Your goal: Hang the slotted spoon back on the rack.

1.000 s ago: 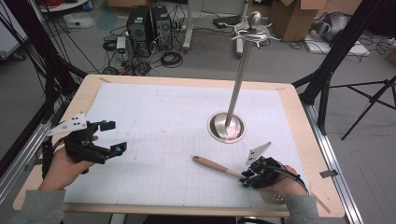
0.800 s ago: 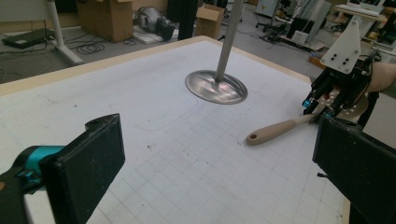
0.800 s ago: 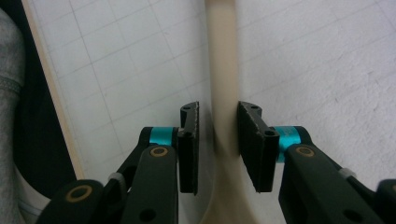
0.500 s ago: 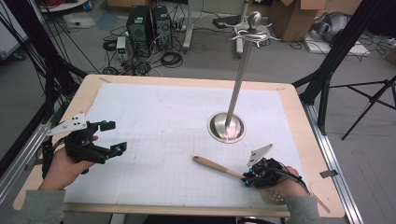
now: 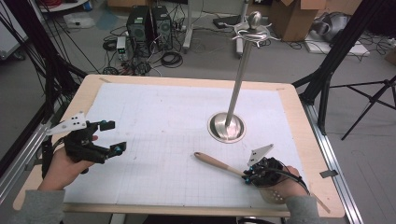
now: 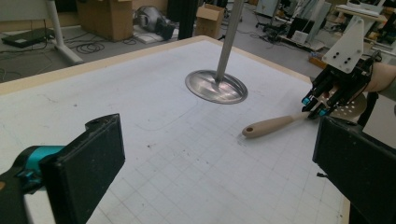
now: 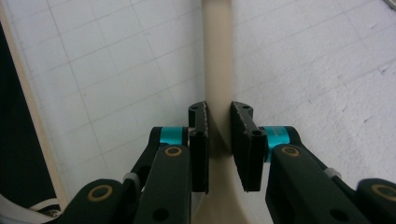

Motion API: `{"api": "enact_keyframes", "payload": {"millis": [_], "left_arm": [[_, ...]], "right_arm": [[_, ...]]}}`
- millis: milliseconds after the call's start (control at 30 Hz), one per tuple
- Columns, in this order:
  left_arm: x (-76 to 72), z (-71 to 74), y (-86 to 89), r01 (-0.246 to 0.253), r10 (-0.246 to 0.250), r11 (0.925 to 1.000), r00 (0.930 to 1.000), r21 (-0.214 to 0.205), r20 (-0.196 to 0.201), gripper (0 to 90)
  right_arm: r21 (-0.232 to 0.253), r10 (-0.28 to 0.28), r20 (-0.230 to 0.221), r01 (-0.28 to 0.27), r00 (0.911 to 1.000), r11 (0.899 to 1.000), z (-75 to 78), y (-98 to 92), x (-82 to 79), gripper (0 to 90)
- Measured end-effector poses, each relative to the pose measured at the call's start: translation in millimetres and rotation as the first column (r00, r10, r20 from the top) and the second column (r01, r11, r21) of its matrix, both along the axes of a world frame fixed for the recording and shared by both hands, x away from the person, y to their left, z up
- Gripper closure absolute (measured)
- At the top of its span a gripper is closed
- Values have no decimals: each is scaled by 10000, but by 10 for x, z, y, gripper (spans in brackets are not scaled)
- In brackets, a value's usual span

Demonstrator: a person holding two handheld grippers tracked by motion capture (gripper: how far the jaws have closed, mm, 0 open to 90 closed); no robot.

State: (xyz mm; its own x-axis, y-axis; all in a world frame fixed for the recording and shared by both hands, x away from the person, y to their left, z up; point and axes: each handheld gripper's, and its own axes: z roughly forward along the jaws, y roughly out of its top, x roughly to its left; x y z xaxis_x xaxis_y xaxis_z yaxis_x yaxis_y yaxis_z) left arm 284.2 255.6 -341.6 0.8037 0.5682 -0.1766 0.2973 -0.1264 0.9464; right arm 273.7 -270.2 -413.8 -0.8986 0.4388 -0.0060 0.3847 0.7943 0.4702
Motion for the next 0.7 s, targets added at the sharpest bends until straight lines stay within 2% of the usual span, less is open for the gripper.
{"api": "enact_keyframes", "payload": {"millis": [167,400,567,700], "left_arm": [[-1,1,2,-11,11,10000,10000,9,-1,26],[-6,10,-1,-23,23,10000,10000,-8,27,26],[-1,6,7,-34,34,10000,10000,27,19,26],[-10,12,5,-27,27,10000,10000,-9,34,26]], "right_arm": [[479,-139,147,132,9998,9988,43,-50,6,782],[789,-508,230,488,9984,9957,91,-122,10,783],[1387,-739,385,679,9965,9880,155,-198,11,783],[1673,-828,447,743,9956,9831,202,-247,15,782]]}}
